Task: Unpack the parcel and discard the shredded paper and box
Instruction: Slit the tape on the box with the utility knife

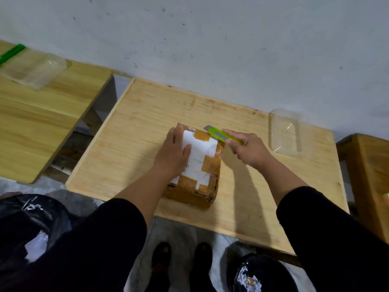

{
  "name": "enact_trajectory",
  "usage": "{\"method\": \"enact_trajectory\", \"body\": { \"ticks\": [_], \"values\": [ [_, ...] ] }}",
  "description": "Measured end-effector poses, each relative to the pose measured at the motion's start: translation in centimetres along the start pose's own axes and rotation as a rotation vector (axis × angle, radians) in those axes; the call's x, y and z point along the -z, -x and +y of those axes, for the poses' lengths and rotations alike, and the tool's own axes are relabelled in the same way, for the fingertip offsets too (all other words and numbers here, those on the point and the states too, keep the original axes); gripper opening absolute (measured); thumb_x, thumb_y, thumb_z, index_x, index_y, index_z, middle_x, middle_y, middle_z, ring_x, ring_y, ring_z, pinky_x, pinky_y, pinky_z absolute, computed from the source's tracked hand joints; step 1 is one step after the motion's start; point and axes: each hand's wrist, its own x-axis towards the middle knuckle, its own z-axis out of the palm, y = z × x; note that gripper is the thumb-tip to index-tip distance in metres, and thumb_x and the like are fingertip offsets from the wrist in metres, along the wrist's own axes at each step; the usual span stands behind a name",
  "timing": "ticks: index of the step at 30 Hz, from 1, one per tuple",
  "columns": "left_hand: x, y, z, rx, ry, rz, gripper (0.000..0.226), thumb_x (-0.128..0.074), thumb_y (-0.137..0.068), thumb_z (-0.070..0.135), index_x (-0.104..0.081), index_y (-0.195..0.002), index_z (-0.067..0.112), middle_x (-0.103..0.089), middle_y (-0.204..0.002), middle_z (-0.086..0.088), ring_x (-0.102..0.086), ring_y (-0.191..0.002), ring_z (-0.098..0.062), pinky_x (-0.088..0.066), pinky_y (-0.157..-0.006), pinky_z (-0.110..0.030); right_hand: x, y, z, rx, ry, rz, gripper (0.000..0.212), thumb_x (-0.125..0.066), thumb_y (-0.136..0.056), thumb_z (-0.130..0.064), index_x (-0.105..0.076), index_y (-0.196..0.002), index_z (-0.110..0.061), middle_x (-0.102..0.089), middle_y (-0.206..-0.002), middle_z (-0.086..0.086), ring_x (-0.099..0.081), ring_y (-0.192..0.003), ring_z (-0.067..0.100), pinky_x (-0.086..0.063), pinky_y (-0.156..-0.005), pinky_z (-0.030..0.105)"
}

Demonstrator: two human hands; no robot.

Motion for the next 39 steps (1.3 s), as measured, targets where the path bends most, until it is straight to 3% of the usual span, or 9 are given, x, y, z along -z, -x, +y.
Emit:
{"method": "enact_trajectory", "body": {
  "ticks": [3,10,13,17,22,29,33,39],
  "values": [
    [-0.5,-0.1,-0.3,0.016,-0.03,0.026,0.062,-0.034,-0.097,0.03,0.001,-0.147,0.017,-0.009,-0.153,-0.006,-0.026,-0.135,-0.024,-0.041,-0.096,-0.039,1.8,-2.1,-0.9,0.055,0.106,-0.121,0.034,-0.056,-0.092,-0.024,-0.057,-0.125,-0.03,-0.04,-0.068,-0.027,-0.035,-0.062,-0.006,-0.035,-0.079,0.022],
    [-1.1,0.1,-0.2,0.02,-0.128,0.067,0.06,-0.03,-0.098,0.034,0.002,-0.147,0.019,-0.008,-0.155,-0.005,-0.015,-0.141,-0.019,-0.044,-0.094,-0.04,3.2,-6.0,-1.1,0.14,0.213,-0.338,0.03,-0.056,-0.092,-0.026,-0.06,-0.121,-0.032,-0.051,-0.059,-0.013,-0.047,-0.04,-0.007,-0.034,-0.05,0.01],
    [-1.1,0.1,0.0,0.003,-0.149,0.092,0.059,-0.033,-0.098,0.031,-0.006,-0.147,0.015,-0.016,-0.152,-0.006,-0.024,-0.138,-0.02,-0.045,-0.096,-0.038,3.5,-6.9,-1.2,0.198,0.228,-0.389,0.031,-0.054,-0.093,-0.027,-0.058,-0.124,-0.031,-0.052,-0.059,-0.011,-0.048,-0.04,-0.007,-0.034,-0.046,0.006],
    [-1.0,0.1,-0.1,0.018,-0.127,0.086,0.059,-0.034,-0.097,0.031,-0.007,-0.147,0.016,-0.015,-0.153,-0.005,-0.031,-0.133,-0.022,-0.044,-0.091,-0.037,3.7,-7.7,-1.3,0.197,0.24,-0.406,0.031,-0.053,-0.094,-0.027,-0.059,-0.124,-0.033,-0.051,-0.062,-0.01,-0.048,-0.044,0.002,-0.035,-0.05,0.016],
    [-1.1,0.0,-0.1,0.055,-0.142,0.073,0.059,-0.033,-0.098,0.033,-0.004,-0.147,0.02,-0.011,-0.154,-0.002,-0.034,-0.131,-0.023,-0.044,-0.086,-0.035,3.7,-8.5,-1.2,0.191,0.248,-0.44,0.03,-0.054,-0.093,-0.025,-0.06,-0.121,-0.035,-0.051,-0.063,-0.01,-0.046,-0.037,-0.003,-0.032,-0.038,0.006],
    [-1.1,0.0,0.0,0.086,-0.164,0.047,0.059,-0.03,-0.098,0.035,-0.001,-0.147,0.023,-0.007,-0.155,0.0,-0.037,-0.128,-0.024,-0.047,-0.088,-0.037,3.6,-9.1,-1.6,0.159,0.234,-0.498,0.03,-0.053,-0.093,-0.026,-0.06,-0.119,-0.038,-0.051,-0.064,-0.001,-0.038,-0.049,0.015,-0.034,-0.045,0.025],
    [-1.0,0.0,0.3,0.092,-0.184,0.045,0.059,-0.028,-0.098,0.037,0.0,-0.147,0.022,-0.007,-0.154,0.0,-0.039,-0.126,-0.024,-0.048,-0.084,-0.036,3.9,-9.1,-2.1,0.222,0.329,-0.53,0.033,-0.051,-0.095,-0.021,-0.057,-0.125,-0.033,-0.047,-0.066,-0.01,-0.04,-0.053,0.014,-0.035,-0.048,0.025],
    [-1.0,0.0,0.2,0.1,-0.209,0.027,0.059,-0.026,-0.098,0.038,0.002,-0.147,0.022,-0.007,-0.155,-0.001,-0.036,-0.129,-0.024,-0.045,-0.089,-0.036,5.8,-8.6,-1.0,0.219,0.444,-0.558,0.033,-0.051,-0.095,-0.024,-0.055,-0.127,-0.031,-0.042,-0.069,-0.02,-0.039,-0.058,0.003,-0.033,-0.054,0.019]
  ]
}}
